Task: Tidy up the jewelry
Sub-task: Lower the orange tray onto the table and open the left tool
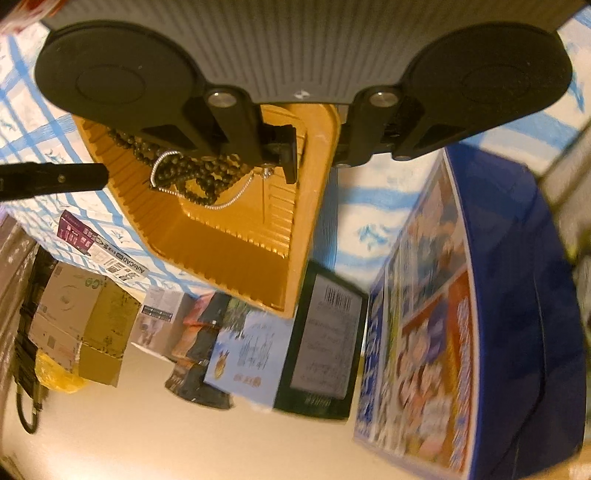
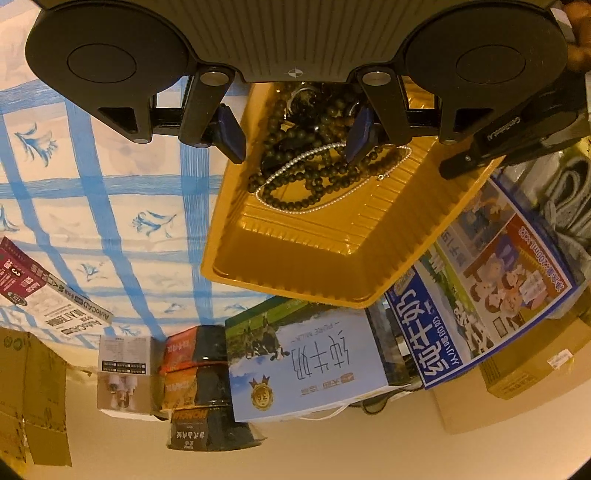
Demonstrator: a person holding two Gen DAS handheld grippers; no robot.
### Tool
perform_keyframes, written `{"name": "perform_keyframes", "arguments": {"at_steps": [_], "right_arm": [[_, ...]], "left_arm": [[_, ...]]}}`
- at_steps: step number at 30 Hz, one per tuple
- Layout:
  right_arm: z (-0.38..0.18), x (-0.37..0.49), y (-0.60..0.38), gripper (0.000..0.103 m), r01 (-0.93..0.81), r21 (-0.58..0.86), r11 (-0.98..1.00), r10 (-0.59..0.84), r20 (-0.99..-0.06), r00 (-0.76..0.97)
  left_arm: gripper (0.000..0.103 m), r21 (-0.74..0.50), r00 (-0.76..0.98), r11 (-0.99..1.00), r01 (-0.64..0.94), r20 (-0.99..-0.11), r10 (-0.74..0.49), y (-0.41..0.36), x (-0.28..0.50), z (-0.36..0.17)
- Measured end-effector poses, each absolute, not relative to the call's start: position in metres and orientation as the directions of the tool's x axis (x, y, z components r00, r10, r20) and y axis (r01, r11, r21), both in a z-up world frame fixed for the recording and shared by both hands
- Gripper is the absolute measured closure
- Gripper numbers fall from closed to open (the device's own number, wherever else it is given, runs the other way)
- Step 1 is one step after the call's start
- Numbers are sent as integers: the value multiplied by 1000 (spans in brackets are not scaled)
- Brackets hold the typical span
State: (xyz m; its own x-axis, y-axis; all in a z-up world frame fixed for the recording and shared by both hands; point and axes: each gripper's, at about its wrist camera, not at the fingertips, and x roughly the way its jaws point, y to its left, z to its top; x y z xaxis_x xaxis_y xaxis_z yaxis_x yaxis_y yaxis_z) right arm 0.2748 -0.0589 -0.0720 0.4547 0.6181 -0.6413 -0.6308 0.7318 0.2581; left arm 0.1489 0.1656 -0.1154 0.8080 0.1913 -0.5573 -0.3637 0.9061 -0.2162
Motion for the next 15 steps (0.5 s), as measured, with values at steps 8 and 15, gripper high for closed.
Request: {"name": "perform_keyframes", "arguments": {"at_steps": [8, 15], "right_arm": [[-75, 262, -62, 27, -618, 223, 754, 591, -640, 490], [-79, 251, -69, 22, -583, 236, 777, 574, -647, 503]], "left_arm": [[67, -339, 787, 844, -416, -599, 148, 187, 139, -126], [52, -329, 795, 849, -413, -585, 160, 188, 122, -112]]}}
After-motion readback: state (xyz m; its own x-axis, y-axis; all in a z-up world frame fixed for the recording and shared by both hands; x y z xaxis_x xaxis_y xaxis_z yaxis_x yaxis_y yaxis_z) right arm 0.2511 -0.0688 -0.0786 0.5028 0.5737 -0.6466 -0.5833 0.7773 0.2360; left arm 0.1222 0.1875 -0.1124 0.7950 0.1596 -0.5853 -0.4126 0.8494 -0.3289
